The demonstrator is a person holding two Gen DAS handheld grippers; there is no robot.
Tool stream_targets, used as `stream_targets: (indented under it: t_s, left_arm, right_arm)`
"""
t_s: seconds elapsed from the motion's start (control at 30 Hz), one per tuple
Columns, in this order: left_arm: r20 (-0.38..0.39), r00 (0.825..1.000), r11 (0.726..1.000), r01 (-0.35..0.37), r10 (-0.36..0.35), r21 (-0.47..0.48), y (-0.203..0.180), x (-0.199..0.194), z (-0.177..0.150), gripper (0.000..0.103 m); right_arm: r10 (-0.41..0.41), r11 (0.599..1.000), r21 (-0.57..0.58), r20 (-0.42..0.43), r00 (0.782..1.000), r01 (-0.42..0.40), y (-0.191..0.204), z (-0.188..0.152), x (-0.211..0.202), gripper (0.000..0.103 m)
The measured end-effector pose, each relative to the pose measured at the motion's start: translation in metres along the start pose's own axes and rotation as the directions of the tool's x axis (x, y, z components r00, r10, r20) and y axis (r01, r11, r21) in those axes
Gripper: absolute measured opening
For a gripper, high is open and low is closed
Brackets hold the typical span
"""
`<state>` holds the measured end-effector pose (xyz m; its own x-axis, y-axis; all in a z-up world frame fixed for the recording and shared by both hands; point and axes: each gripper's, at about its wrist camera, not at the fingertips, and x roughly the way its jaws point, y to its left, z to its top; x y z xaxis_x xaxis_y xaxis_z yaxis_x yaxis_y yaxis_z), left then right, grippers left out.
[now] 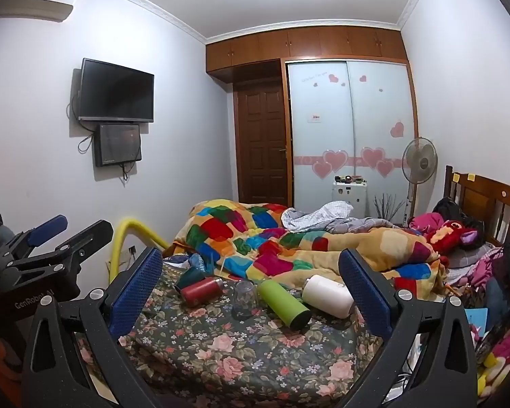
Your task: Flip cup upright
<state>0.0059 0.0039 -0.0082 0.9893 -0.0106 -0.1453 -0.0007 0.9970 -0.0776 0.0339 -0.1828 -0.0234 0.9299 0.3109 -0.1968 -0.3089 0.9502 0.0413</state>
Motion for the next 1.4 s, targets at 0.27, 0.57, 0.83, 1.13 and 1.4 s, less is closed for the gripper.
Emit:
stream_targets:
  t_s: [0.27, 0.57, 0.83, 1.13, 1.4]
  left_arm:
    - [-0.003, 1.000, 1.000, 0.001, -0.001, 0.000, 0.0014, 0.0012, -0.0024, 0.103]
    - [-0.004, 1.000, 1.000, 0.003, -0.003, 0.000, 0.0019, 0.0020, -0.0028, 0.103]
    - [-0.007, 1.000, 1.000, 0.002, -0.002, 0.000, 0.0016, 0.0041, -0.0043, 0.103]
    - [-0.009, 1.000, 1.000, 0.003, -0.002, 0.001, 0.0006, 0.0065, -0.0059, 0.103]
    - [-0.010, 1.000, 1.000, 0.004, -0.004, 0.000, 0.0002, 0.0071, -0.0058, 0.103]
  right_arm:
    - [0.000, 1.000, -0.003, 0.000, 1.000, 0.000, 0.0003, -0.0002, -0.0009, 0.103]
    - [-0.001, 1.000, -0.005, -0.003, 1.000, 0.001, 0.0008, -0.0005, -0.0002, 0.103]
    - [-0.005, 1.000, -0.002, -0.002, 1.000, 0.005, -0.0068, -0.0048, -0.0044, 0.103]
    - [-0.003, 1.000, -0.004, -0.005, 1.000, 0.003, -0.0038, -0.0027, -0.0011, 0.103]
    - [-0.006, 1.000, -0.005, -0.004, 1.000, 0.006, -0.0040, -0.0031, -0.0006, 0.103]
